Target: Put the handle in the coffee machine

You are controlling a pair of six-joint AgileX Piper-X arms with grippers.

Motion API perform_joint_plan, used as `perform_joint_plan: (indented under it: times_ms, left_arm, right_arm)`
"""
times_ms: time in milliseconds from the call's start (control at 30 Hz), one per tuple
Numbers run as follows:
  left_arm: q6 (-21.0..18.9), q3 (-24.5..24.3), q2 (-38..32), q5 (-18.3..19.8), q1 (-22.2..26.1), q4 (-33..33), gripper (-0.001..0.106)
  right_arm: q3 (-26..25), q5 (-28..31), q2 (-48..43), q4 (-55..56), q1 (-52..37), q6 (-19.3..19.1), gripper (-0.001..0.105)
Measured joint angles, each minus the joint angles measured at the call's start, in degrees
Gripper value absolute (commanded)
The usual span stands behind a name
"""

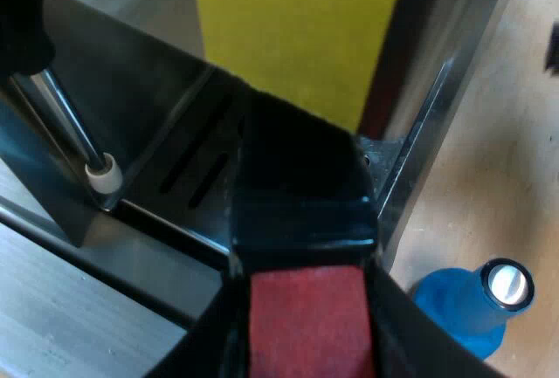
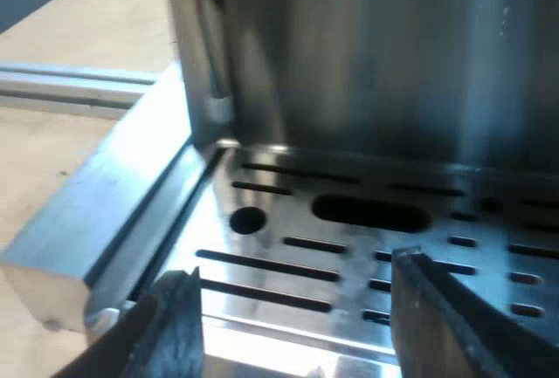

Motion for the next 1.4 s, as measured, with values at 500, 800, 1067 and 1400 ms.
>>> perform_joint_plan:
  times_ms: [500,800,1067,1400]
  left_arm:
    - [0.1,0.0,0.0,0.0,0.0,0.0,0.0]
    - [0.1,0.0,0.0,0.0,0.0,0.0,0.0]
    - [0.1,0.0,0.0,0.0,0.0,0.0,0.0]
    - [0.1,0.0,0.0,0.0,0.0,0.0,0.0]
  right_arm:
    - [-0.16,5.41,7.3,-15.92,-0.53,-8.12,0.05]
    - [-5.33,5.73,13.09,-22.83,-2.94,-8.1,0.05]
    - [-6.18,-1.58,14.99,-23.19,-6.56,-8.1,0.05]
    - [-6.18,-3.59,14.99,-23.33,-7.85,-5.03,0.05]
